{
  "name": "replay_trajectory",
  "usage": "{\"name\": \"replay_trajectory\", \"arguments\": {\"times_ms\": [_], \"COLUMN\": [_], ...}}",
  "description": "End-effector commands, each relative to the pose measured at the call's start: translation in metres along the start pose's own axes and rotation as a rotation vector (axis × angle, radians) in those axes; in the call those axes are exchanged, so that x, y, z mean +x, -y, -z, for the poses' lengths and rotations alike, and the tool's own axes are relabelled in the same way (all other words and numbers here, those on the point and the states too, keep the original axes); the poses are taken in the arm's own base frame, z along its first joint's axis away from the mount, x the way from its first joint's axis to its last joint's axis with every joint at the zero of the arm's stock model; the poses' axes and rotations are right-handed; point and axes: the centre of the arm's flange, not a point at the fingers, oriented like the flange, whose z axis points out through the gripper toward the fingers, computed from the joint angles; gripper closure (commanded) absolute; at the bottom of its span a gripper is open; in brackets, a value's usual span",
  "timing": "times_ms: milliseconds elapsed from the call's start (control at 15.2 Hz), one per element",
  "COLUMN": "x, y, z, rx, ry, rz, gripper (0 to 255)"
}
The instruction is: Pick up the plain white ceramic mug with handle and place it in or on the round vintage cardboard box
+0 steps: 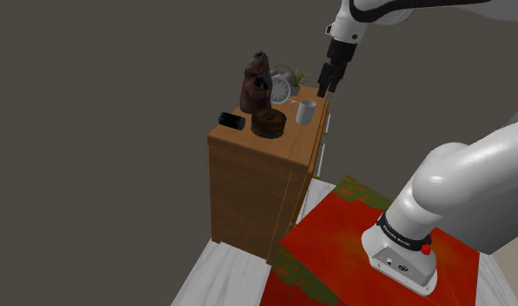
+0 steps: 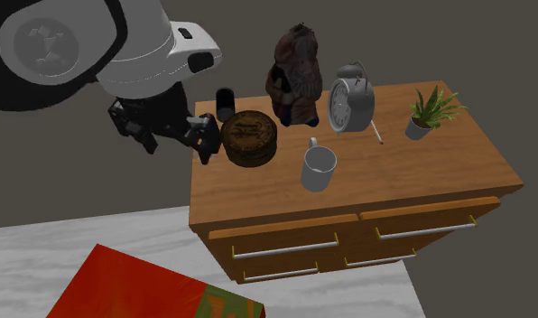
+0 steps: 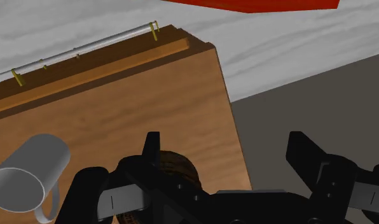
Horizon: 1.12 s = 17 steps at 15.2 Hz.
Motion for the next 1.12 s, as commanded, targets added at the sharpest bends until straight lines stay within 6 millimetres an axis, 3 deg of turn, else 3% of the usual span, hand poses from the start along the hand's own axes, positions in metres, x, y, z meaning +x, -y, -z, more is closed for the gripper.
{"name": "replay_trajectory", "arguments": {"times_ms": [0,1056], "x": [0.013,0.113], "y": [-0.02,-0.191], "z": [-0.008,-0.085], "rx": [-0.003,-0.024], "ry": [0.005,0.054], "rz": [-0.012,-0.108], "gripper": [0,0]}}
